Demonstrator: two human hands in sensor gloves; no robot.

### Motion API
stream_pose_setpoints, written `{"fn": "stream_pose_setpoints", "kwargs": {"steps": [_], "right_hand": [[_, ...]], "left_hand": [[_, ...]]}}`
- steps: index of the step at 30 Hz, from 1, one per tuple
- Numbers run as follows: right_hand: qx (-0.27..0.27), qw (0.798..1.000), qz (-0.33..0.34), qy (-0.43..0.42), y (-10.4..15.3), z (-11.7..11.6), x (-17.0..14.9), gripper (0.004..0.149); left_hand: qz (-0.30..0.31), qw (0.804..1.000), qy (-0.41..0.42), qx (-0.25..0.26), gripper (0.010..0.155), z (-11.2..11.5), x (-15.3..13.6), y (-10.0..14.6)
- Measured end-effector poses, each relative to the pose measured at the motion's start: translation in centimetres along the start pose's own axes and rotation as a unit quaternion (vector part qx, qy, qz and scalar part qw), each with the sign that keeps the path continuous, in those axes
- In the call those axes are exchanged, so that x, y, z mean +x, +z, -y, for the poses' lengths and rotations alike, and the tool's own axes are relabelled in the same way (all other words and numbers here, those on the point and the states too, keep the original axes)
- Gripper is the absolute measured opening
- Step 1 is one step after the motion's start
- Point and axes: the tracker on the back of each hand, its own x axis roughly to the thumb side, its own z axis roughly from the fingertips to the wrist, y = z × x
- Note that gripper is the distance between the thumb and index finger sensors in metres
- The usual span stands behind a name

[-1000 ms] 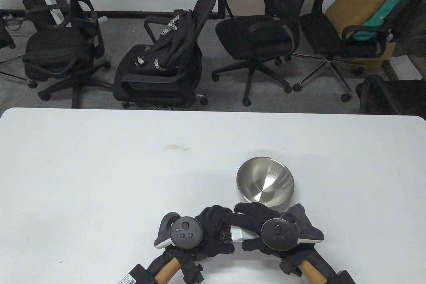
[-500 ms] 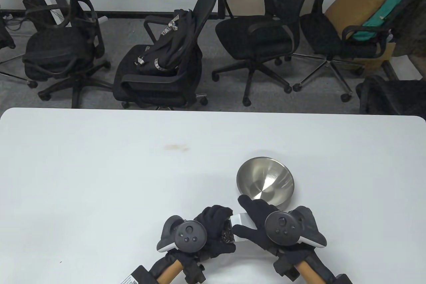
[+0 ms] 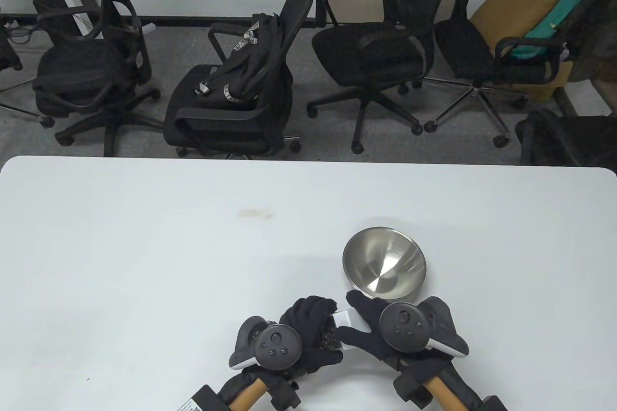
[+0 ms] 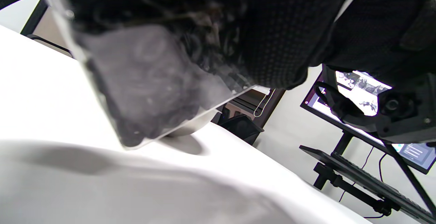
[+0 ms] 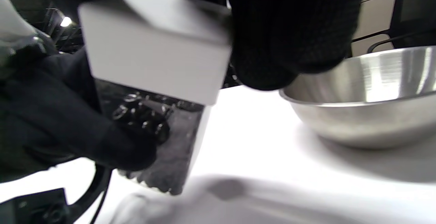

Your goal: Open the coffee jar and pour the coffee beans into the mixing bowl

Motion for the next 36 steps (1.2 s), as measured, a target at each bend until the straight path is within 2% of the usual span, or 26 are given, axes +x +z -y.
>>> {"fn": "stream_pose_setpoints", "kwargs": {"steps": [12,19,22,24,26,29,32,36], "right_hand": [[0.019,0.994,0.099,0.046,0.3,0.8,0.8,0.075],[0.034,0.990,0.121,0.068,0.6,0.9,1.4,0.073],[0.040,0.992,0.097,0.070,0.7,0.8,1.3,0.088],[0.022,0.998,0.044,0.049,0.8,0.8,1.1,0.091],[0.008,0.999,0.013,0.029,0.8,0.8,1.0,0.091],[-0.003,0.999,-0.029,0.043,0.8,0.8,0.9,0.091],[0.006,0.998,-0.043,0.055,0.6,0.3,0.8,0.091],[0.016,0.999,-0.042,0.025,0.3,-0.2,0.7,0.086]], "left_hand": [[0.019,0.999,0.040,-0.023,0.092,0.0,-0.4,0.0],[0.023,0.998,0.049,-0.026,0.092,-0.1,-0.5,0.0],[0.020,0.999,0.044,-0.020,0.092,-0.2,-0.4,0.0],[0.018,0.999,0.036,-0.011,0.092,-0.3,-0.2,0.0],[0.015,0.999,0.025,-0.013,0.092,-0.3,-0.1,0.0],[0.012,1.000,0.017,-0.010,0.092,-0.1,0.1,0.0],[0.010,1.000,0.010,-0.006,0.092,-0.1,0.2,0.0],[0.009,1.000,0.007,-0.007,0.092,0.0,0.1,0.1]]}}
